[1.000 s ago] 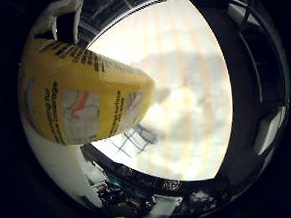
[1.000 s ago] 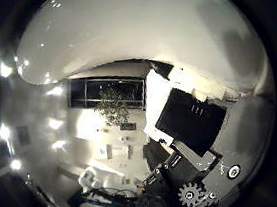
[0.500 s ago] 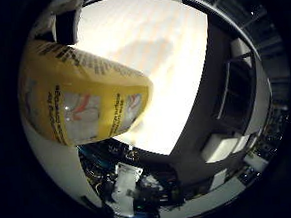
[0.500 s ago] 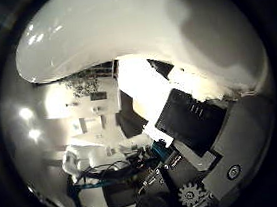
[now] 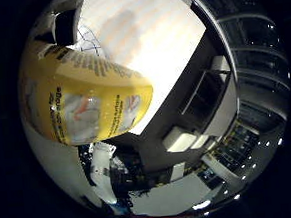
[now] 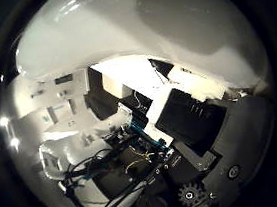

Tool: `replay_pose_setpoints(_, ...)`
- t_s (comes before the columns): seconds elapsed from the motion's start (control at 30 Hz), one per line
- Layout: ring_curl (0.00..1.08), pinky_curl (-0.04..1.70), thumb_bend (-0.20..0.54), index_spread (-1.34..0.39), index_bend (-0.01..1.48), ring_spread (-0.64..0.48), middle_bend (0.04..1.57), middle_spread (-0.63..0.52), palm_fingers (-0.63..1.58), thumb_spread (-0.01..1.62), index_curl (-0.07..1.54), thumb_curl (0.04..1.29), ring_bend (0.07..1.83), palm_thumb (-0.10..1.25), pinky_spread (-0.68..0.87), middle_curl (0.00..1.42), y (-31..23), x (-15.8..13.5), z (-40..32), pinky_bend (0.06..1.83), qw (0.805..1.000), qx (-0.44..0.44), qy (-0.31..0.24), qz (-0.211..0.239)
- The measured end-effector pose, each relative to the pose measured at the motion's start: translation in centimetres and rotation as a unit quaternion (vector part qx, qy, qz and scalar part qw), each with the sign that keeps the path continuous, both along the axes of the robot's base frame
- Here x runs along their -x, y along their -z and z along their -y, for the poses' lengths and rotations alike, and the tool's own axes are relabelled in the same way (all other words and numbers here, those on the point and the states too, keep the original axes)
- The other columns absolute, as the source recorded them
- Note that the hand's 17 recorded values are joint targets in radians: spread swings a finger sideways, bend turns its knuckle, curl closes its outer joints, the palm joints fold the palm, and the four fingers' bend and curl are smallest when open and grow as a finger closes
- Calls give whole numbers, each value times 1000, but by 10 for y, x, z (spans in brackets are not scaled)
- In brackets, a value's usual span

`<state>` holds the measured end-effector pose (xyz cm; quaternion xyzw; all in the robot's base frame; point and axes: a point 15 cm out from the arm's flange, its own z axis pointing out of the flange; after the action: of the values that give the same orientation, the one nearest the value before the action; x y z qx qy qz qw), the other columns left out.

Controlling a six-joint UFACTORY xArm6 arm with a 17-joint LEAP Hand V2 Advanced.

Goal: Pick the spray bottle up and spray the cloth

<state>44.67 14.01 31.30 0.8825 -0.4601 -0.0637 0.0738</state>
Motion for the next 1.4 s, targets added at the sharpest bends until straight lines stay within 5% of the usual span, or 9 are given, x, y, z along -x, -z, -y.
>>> replay_pose_setpoints(0.7, 596, 1369, -15, -220, 1124, -165, 1380, -94, 1181, 898, 782, 785, 1497, 1078, -177, 612, 106, -28, -26, 1017, 963, 255, -79, -27)
replay_pose_setpoints(1.4, 598, 1350, -16, -222, 1115, -166, 1379, -91, 1181, 902, 787, 783, 1496, 1076, -180, 612, 91, -33, -12, 1016, 959, 275, -69, -14)
